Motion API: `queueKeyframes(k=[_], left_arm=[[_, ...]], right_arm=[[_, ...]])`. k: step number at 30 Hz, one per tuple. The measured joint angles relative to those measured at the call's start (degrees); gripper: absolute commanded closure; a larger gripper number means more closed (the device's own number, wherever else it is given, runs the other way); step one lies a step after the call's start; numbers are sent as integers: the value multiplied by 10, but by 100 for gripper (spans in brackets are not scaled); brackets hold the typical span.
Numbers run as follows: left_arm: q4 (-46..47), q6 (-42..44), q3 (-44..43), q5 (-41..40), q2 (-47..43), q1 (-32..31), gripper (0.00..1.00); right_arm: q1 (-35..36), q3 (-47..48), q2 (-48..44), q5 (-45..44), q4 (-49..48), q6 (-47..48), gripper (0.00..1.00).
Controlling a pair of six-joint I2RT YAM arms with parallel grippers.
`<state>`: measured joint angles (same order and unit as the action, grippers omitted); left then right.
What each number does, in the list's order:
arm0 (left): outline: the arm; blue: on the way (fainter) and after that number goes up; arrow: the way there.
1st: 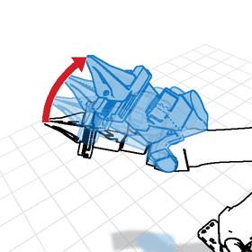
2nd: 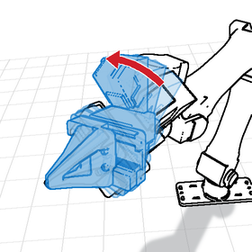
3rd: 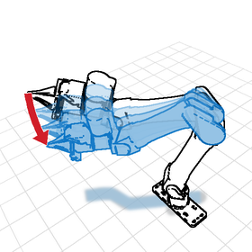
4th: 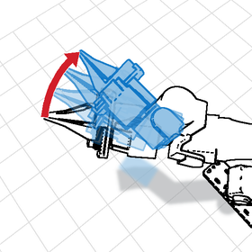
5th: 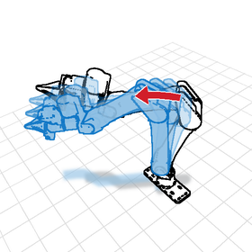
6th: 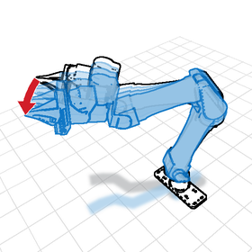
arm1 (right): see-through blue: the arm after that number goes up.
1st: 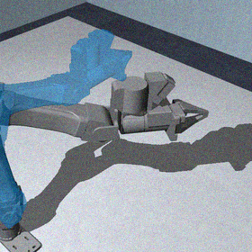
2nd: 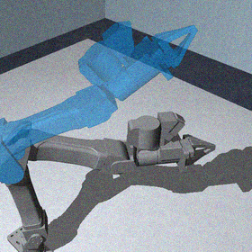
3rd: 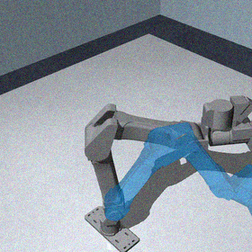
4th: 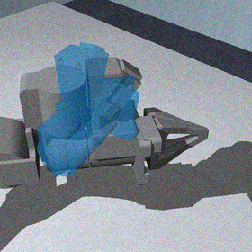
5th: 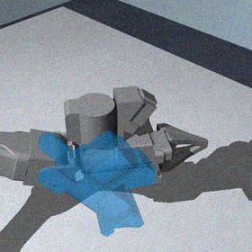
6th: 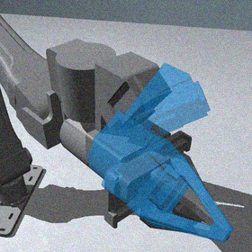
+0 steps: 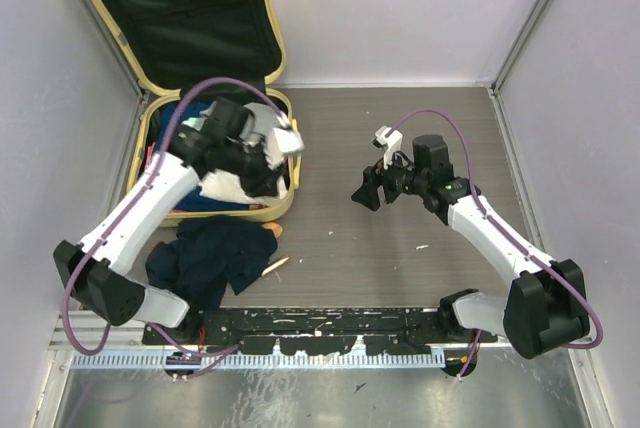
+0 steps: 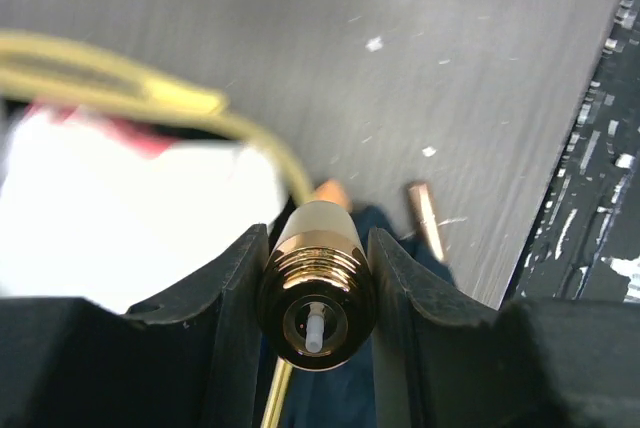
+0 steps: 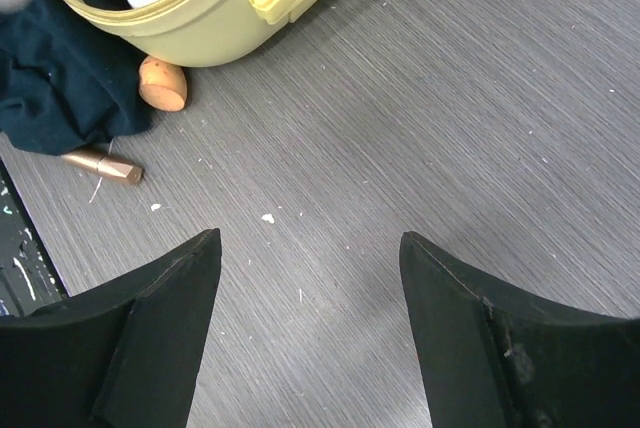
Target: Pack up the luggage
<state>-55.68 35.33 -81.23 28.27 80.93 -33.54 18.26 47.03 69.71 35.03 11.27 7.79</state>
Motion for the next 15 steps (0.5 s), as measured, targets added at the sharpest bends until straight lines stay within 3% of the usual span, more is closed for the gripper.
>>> queueKeyframes(k=[5,9,15], left_arm=[[-123,-2,-136,-30,16,170,92],[-162,-1,-204,-74,39,287,91],[-160,-16,-251,-145,95,388,92]], right_arm=[[0,0,0,0,-5,-5,24],[0,0,1,0,-10,-10,24],[0,0,13,2,-22,-20,24]])
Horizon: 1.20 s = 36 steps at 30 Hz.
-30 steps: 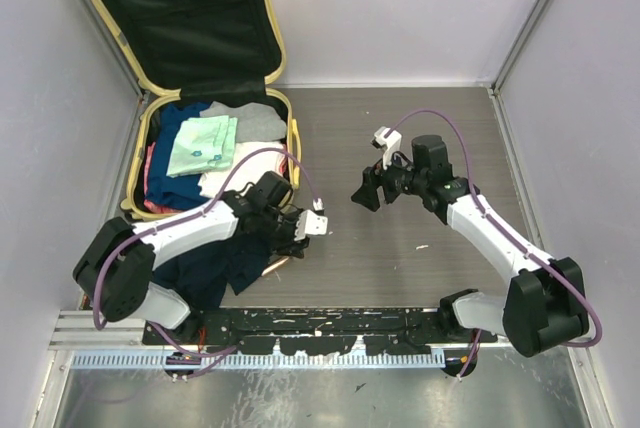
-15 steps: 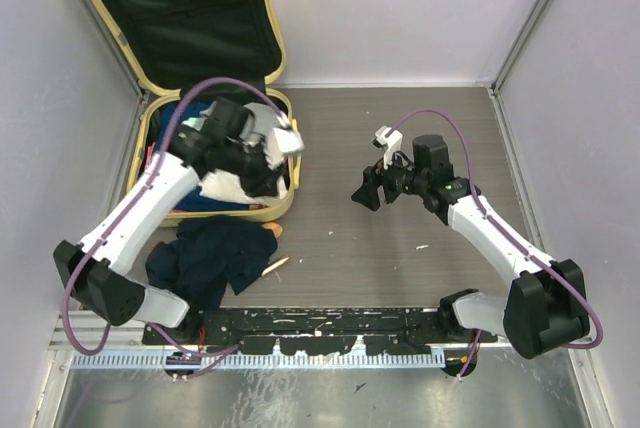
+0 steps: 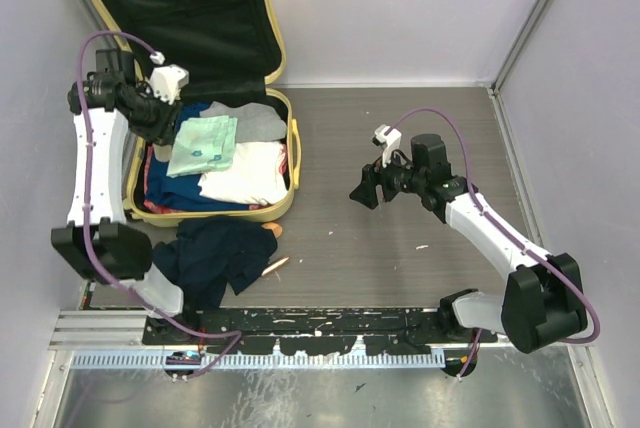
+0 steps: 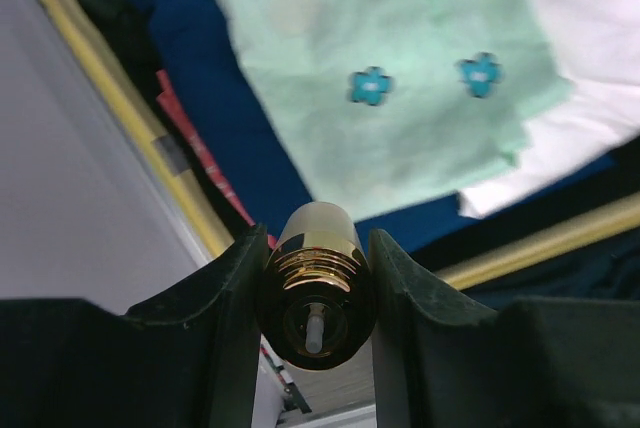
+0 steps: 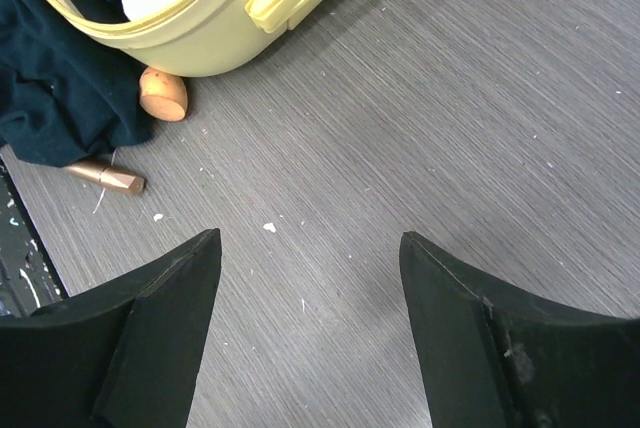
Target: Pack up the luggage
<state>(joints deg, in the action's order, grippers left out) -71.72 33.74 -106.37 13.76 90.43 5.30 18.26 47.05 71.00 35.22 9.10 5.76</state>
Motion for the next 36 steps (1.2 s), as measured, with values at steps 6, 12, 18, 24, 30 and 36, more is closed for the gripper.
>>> queueKeyframes(k=[6,12,18,24,30,36], left_arm=[[-2,-24,-131,-89,172,48,92],[-24,-27,-232,-162,298,65,90],[-51,-24,-298,-200,365,67,71],[-65,-27,-353,-189,404,64,39],[-52,-30,-353,-165,428,66,17],[-44,-37,-347,-134,411,67,16]], right_arm=[[0,4,7,0,1,0,24],[-8,4,7,-1,5,0,24],[-16,5,9,-1,5,0,23],[-18,12,20,-2,6,-1,23],[-19,13,24,-2,6,-2,21],[-19,14,26,-1,5,-6,21]])
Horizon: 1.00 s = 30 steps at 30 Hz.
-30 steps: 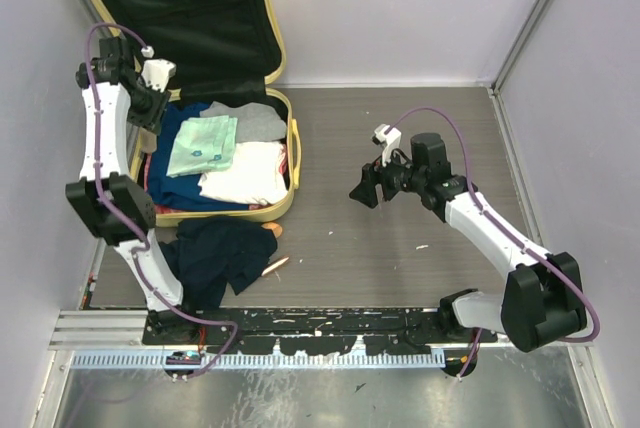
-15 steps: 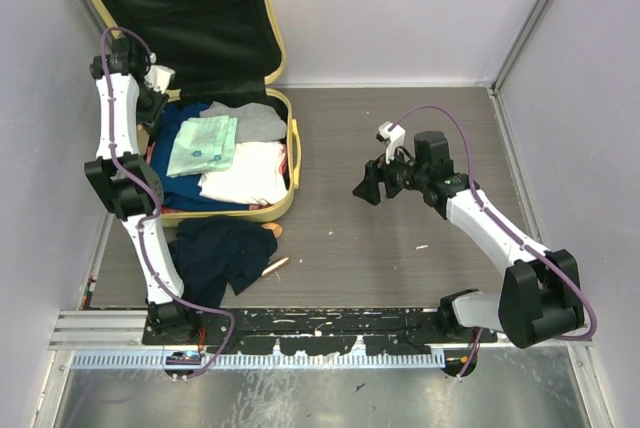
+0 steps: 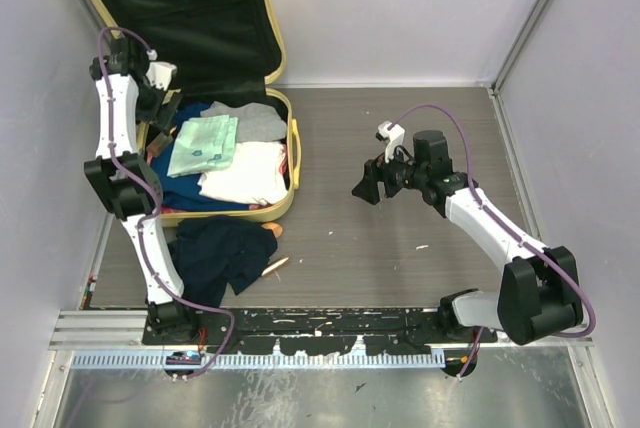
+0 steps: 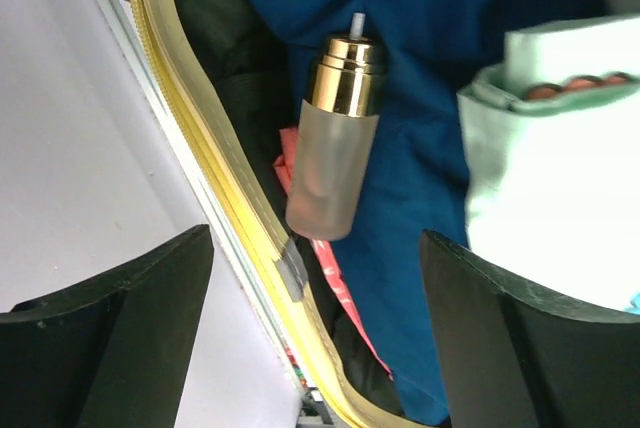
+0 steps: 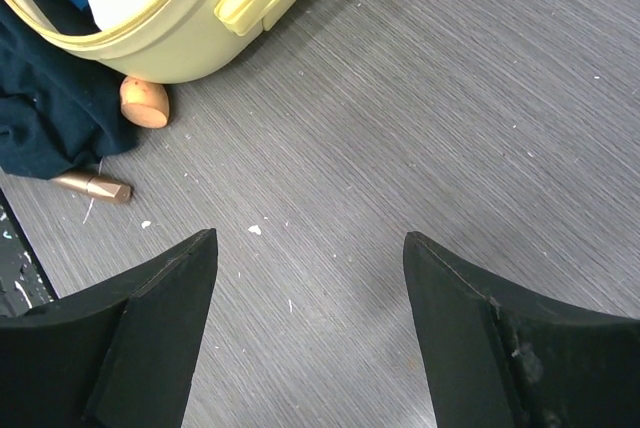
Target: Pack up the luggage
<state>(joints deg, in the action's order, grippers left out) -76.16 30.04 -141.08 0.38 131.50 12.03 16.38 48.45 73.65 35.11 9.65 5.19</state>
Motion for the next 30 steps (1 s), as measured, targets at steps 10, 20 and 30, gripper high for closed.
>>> queueKeyframes(k=[10,20,30], left_arm=[[32,22,156,170,-244,-7,25],[37,116,480,287,-542,-190,33],[75,136,706,208,-653,-485,54]], right_arm=[[0,0,0,3,-2,-8,21],[-4,0,-30,-6,27,23,21],[-67,-14,-67,-9,41,20,21]])
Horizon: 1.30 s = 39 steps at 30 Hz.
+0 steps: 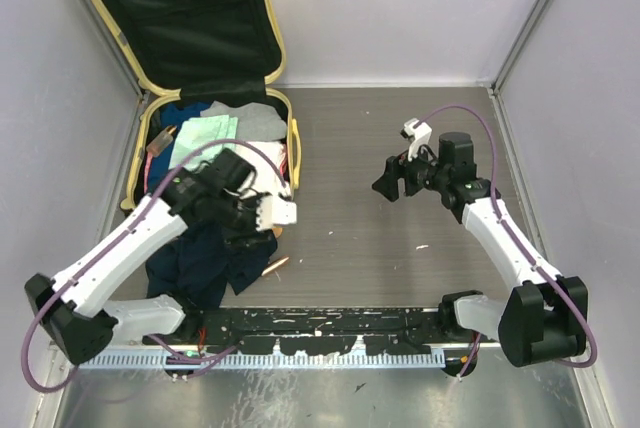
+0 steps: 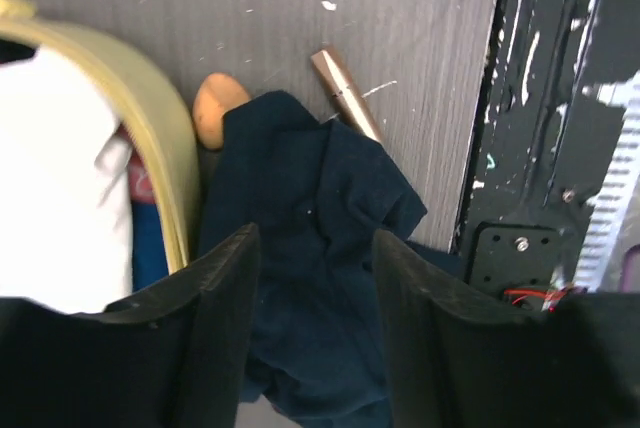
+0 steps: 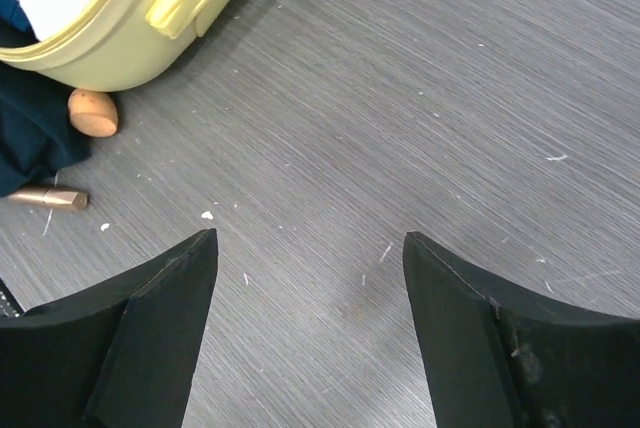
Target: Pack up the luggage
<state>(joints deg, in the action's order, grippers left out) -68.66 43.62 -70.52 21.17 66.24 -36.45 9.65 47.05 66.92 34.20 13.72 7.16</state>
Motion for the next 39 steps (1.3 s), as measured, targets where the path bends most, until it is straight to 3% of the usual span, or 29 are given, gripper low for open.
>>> queueKeyframes(k=[4,8,13,23,32,34,39], left_arm=[[16,55,4,-55,52,-85,61],[35,93,-24,-103,148,-136,66],[78,121,-43,-144,260,-179,67],[148,168,-25,-224,337,-181,65],[172,198,4,-255,363,-156,55],[172,204,12,-259,367,-152,58],[170,216,27,-266,382,-152,84]], right_arm=[[-20,-1,-8,0,0,-7,22],[-35,-2,-19,4,0,-15,22],[-53,-2,-28,6,0,-19,22],[-71,-2,-42,9,1,-30,23],[-73,-5,-43,11,0,-35,23],[-73,-5,-43,12,0,-37,23],[-75,-12,-45,13,0,-42,23]])
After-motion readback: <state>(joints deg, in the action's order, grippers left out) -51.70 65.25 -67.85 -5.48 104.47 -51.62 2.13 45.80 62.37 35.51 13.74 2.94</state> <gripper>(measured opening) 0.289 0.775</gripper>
